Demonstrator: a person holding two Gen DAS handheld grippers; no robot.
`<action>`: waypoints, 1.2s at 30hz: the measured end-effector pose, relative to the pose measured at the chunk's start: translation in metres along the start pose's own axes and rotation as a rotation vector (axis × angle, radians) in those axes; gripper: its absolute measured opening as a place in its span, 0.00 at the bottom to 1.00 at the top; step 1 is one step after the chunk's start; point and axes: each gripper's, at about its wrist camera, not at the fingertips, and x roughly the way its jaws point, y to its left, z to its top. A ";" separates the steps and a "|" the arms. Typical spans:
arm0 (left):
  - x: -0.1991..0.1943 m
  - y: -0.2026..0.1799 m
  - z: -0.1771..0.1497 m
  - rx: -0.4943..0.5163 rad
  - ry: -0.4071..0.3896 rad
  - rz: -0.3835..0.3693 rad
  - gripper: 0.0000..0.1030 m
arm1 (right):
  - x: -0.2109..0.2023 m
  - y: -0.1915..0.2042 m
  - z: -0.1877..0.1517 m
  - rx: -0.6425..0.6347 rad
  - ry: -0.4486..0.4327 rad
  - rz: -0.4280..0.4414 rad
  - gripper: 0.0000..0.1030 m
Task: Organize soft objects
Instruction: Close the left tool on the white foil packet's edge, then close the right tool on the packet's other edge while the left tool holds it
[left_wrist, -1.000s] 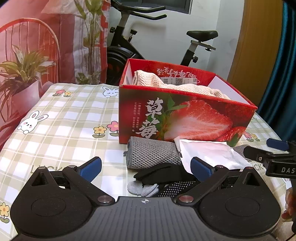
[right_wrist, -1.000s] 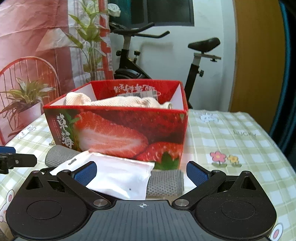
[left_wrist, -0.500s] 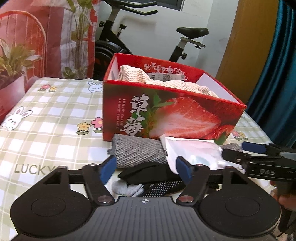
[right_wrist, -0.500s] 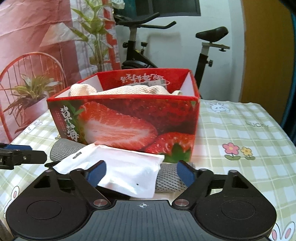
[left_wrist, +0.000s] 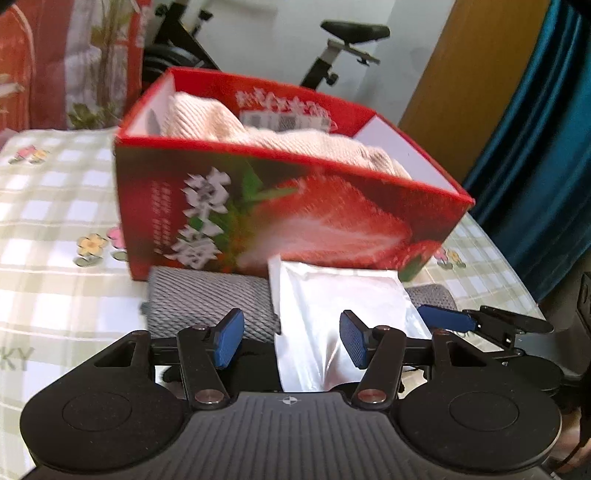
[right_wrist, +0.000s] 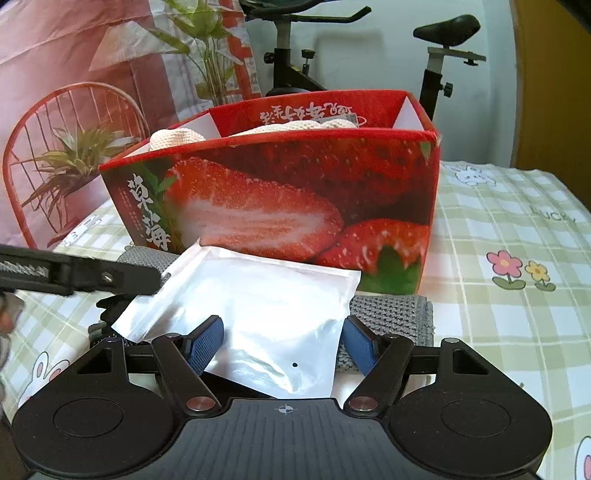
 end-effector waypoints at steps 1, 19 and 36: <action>0.003 -0.001 -0.001 0.001 0.008 0.001 0.58 | 0.000 -0.001 0.000 0.004 0.001 0.005 0.67; 0.005 0.002 -0.016 -0.034 0.032 -0.075 0.44 | -0.002 0.007 -0.003 0.000 0.028 0.066 0.61; 0.000 0.015 -0.036 -0.081 0.040 -0.085 0.35 | -0.006 0.012 -0.010 -0.007 0.042 0.075 0.61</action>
